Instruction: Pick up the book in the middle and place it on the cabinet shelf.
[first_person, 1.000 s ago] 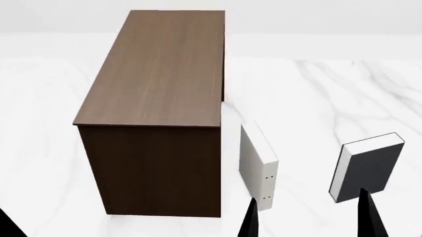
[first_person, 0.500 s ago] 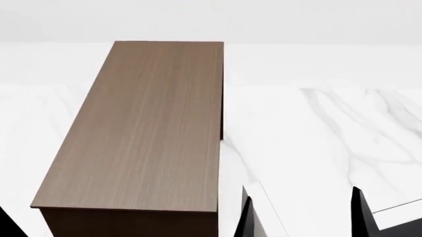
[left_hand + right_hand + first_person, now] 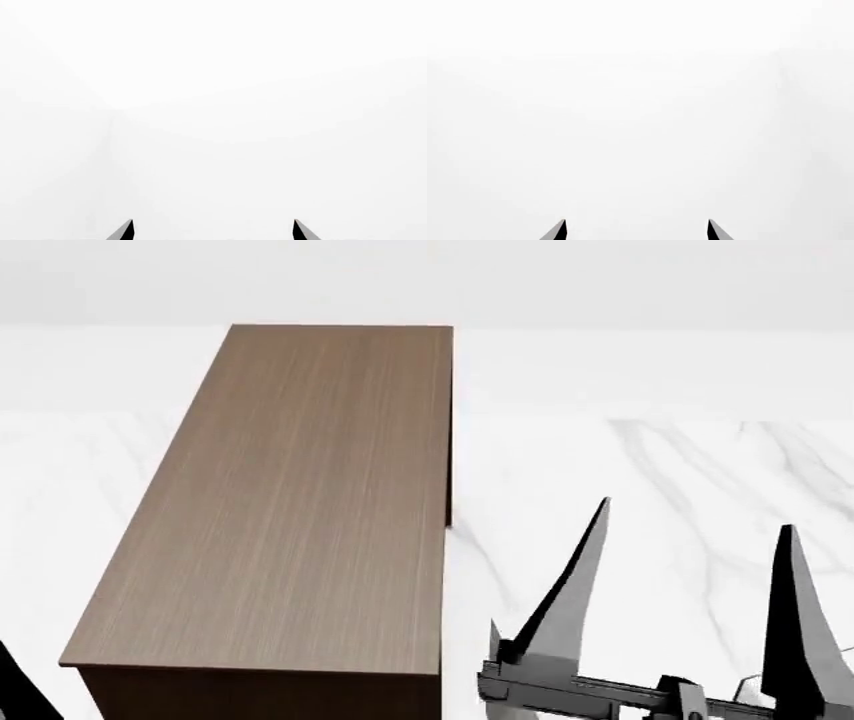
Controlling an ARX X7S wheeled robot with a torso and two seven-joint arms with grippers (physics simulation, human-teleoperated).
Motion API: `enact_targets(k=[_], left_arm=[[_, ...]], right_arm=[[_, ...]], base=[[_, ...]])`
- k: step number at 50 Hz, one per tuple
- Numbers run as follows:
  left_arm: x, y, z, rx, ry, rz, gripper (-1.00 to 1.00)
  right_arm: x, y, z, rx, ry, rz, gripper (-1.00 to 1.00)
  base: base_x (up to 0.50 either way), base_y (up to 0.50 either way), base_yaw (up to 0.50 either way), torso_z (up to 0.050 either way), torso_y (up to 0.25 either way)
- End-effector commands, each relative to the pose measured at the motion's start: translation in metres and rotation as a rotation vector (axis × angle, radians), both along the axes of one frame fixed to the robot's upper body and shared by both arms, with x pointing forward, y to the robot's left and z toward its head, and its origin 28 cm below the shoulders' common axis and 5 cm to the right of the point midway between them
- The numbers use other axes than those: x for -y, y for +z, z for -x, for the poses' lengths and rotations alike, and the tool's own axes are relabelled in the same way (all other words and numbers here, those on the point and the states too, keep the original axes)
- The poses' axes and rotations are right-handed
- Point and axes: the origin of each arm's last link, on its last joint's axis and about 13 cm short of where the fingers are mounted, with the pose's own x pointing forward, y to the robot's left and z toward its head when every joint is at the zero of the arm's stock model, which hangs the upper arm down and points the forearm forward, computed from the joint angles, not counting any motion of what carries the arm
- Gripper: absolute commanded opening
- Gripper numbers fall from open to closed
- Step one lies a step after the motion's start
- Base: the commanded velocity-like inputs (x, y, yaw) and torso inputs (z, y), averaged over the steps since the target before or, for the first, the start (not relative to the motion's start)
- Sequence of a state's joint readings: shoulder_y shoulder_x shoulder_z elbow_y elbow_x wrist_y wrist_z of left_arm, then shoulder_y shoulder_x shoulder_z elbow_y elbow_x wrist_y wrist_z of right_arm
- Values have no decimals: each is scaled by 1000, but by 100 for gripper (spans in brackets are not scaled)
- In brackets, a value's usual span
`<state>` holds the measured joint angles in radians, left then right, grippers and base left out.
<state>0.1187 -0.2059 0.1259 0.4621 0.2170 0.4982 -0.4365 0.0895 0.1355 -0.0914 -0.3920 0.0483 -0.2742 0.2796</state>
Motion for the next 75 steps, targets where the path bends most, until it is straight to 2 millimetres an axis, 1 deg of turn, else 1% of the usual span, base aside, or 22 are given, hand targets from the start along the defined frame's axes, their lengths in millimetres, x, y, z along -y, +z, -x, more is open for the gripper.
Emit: enact_targets(k=[1, 4, 13, 19, 24, 29, 46, 50, 57, 61, 75], left_arm=[[-1, -1, 0, -9, 10, -15, 100], [-1, -1, 0, -10, 10, -15, 100], [0, -2, 0, -11, 8, -15, 100], [0, -2, -1, -16, 6, -17, 100], [0, -3, -1, -22, 9, -18, 100], [0, -4, -1, -27, 8, -21, 100], [0, -5, -1, -50, -2, -24, 100], [1, -6, -2, -56, -7, -26, 100], [1, -7, -2, -63, -11, -29, 100], [1, -7, -3, -68, -13, -32, 100], [1, -9, -3, -78, -16, -34, 100]], right_arm=[[12, 15, -24, -109, -241, -79, 100], [14, 19, -29, -125, -327, -92, 100], [18, 24, -42, -184, -451, -138, 100], [21, 26, -50, -240, -606, -168, 100], [20, 28, -53, -255, -629, -182, 100], [22, 32, -59, -278, -707, -202, 100], [20, 37, -70, -299, -772, -235, 100], [22, 38, -72, -306, -807, -246, 100], [31, 32, -75, -344, -895, -277, 100], [36, 24, -77, -374, -925, -286, 100], [42, 5, -80, -446, -983, -273, 100]], base=[[0, 0, 0, 0, 0], [0, 0, 0, 0, 0], [0, 0, 0, 0, 0], [0, 0, 0, 0, 0], [0, 0, 0, 0, 0], [0, 0, 0, 0, 0], [0, 0, 0, 0, 0], [0, 0, 0, 0, 0], [0, 0, 0, 0, 0], [0, 0, 0, 0, 0], [0, 0, 0, 0, 0]])
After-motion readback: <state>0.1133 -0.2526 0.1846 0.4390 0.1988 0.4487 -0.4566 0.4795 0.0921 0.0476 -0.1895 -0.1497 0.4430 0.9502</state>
